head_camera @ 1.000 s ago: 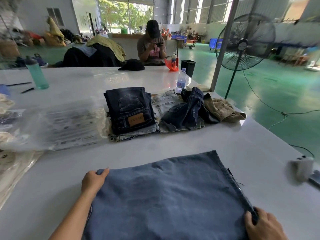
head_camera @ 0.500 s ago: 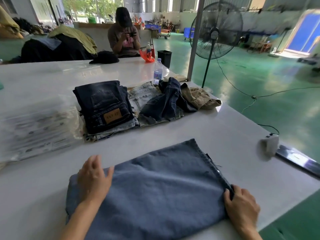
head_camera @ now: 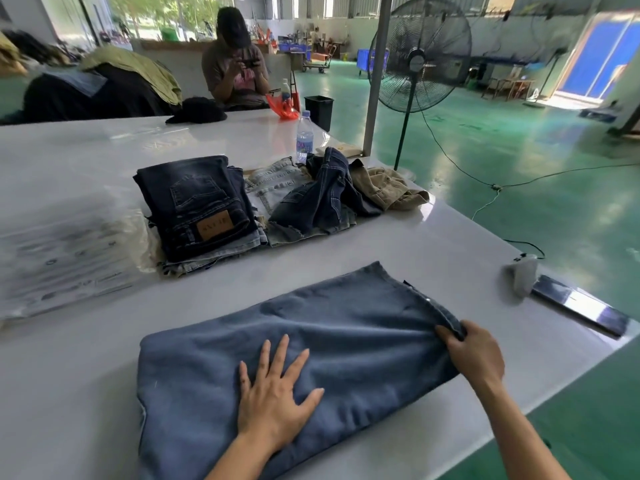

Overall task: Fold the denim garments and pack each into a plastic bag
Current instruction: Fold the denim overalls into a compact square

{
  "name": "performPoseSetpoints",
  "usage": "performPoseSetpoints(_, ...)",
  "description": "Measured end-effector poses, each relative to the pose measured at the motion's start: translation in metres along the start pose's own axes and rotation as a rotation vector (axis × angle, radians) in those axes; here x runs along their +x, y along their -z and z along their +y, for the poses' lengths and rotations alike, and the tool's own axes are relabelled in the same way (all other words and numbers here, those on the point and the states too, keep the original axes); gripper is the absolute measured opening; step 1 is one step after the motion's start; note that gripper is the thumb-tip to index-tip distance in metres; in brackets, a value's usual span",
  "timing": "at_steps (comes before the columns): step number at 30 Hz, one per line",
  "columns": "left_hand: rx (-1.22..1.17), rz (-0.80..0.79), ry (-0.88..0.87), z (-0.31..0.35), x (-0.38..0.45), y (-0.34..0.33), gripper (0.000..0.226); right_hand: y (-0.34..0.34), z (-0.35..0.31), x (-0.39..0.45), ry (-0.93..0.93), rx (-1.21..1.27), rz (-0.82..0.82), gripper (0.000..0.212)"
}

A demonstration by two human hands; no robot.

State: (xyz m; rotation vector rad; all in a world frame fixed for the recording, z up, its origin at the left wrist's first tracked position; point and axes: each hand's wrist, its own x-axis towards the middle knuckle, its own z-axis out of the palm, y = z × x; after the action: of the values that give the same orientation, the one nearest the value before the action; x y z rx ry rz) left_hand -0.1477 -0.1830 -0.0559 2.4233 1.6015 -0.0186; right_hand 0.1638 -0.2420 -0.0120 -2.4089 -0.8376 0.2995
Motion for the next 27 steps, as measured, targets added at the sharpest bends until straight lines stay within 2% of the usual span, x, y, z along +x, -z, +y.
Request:
performPoseSetpoints(3, 0.002, -0.093, -0.023, 0.012, 0.006, 0.004, 0.075, -0.002, 0.012, 0.005, -0.119, 0.066, -0.074, 0.035)
performPoseSetpoints(5, -0.012, -0.116, -0.043, 0.018, 0.01, 0.01, 0.078, -0.003, 0.021, 0.006, -0.207, 0.212, -0.066, 0.04)
performPoseSetpoints(7, -0.047, -0.039, -0.065, 0.025, 0.01, 0.015, 0.078, -0.005, 0.03, 0.004, -0.324, 0.563, -0.042, 0.026)
performPoseSetpoints(9, -0.003, -0.005, -0.114, 0.03, 0.009, 0.016, 0.076, -0.01, 0.034, 0.001, -0.53, 0.94, -0.048, 0.013)
performPoseSetpoints(11, 0.094, -0.135, -0.151, 0.034, 0.012, 0.015, 0.075, -0.016, 0.03, -0.005, -0.666, 1.188, -0.088, 0.01)
performPoseSetpoints(13, 0.148, -0.221, -0.158, 0.04, 0.023, 0.02, 0.076, -0.022, 0.024, -0.011, -0.698, 1.348, -0.165, 0.003)
performPoseSetpoints(15, 0.135, -0.137, -0.158, 0.048, 0.031, 0.025, 0.077, -0.023, 0.02, -0.022, -0.667, 1.392, -0.261, 0.009)
performPoseSetpoints(17, 0.138, -0.058, -0.134, 0.052, 0.034, 0.024, 0.08, -0.025, 0.022, -0.028, -0.588, 1.348, -0.272, 0.015)
performPoseSetpoints(21, 0.232, -0.192, -0.131, 0.05, 0.038, 0.017, 0.087, -0.029, 0.029, -0.028, -0.474, 1.284, -0.115, 0.013)
performPoseSetpoints(23, 0.173, -0.135, -0.118, 0.048, 0.04, 0.015, 0.086, -0.03, 0.027, -0.031, -0.421, 1.264, -0.195, 0.011)
performPoseSetpoints(25, 0.158, -0.093, -0.086, 0.043, 0.039, 0.011, 0.084, -0.039, 0.033, -0.028, -0.428, 1.302, -0.292, 0.037)
performPoseSetpoints(26, 0.166, -0.107, -0.074, 0.041, 0.037, 0.008, 0.083, -0.042, 0.032, -0.031, -0.429, 1.228, -0.28, 0.043)
performPoseSetpoints(27, 0.17, -0.123, -0.07, 0.04, 0.037, 0.005, 0.082, -0.045, 0.03, -0.032, -0.424, 1.165, -0.281, 0.039)
